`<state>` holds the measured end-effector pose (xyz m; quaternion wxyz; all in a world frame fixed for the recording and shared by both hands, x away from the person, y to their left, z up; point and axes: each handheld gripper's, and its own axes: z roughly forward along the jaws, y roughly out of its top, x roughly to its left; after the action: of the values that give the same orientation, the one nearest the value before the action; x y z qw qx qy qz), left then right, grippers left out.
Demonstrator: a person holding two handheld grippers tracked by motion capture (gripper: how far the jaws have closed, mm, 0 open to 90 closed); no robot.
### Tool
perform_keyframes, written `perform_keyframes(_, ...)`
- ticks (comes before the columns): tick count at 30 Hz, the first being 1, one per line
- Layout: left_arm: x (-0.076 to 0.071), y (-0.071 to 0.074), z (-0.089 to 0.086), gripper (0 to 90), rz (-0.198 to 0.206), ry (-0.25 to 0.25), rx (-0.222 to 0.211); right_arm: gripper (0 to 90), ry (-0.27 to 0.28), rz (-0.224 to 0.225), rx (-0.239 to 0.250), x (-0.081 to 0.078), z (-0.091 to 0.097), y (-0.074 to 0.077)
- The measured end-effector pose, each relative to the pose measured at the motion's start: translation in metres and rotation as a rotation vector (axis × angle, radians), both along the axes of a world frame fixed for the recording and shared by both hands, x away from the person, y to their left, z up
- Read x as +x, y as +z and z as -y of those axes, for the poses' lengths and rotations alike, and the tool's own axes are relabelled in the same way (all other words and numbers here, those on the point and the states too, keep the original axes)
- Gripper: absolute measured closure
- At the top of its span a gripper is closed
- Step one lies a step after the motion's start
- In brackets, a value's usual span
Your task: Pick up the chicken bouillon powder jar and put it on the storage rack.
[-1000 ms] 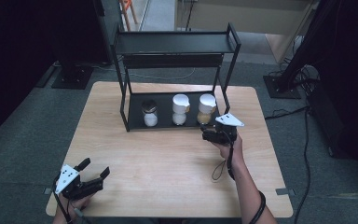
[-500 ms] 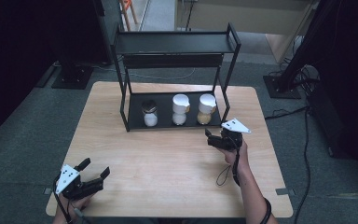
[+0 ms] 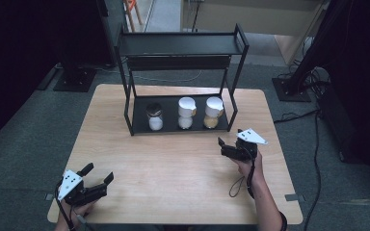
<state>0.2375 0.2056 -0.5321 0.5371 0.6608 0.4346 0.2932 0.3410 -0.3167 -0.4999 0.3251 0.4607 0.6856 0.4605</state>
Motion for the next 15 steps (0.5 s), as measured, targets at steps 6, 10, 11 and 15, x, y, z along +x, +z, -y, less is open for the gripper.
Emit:
perform_keyframes(6,0.0,0.0,0.0,12.2,0.0,0.0,0.004,13.5,-0.002,-0.004,0.003,-0.008,0.007,-0.006)
perform_keyframes(10,0.0,0.0,0.0,12.2,0.001,-0.001,0.008,13.4,-0.007,-0.009,0.008,-0.015,0.014,-0.011)
perform_keyframes(11,0.0,0.0,0.0,12.2,0.001,0.0,0.008,13.4,-0.007,-0.009,0.008,-0.015,0.014,-0.011)
perform_keyframes(15,0.0,0.0,0.0,12.2,0.001,0.0,0.008,13.5,-0.01,-0.008,0.01,-0.02,0.019,-0.013)
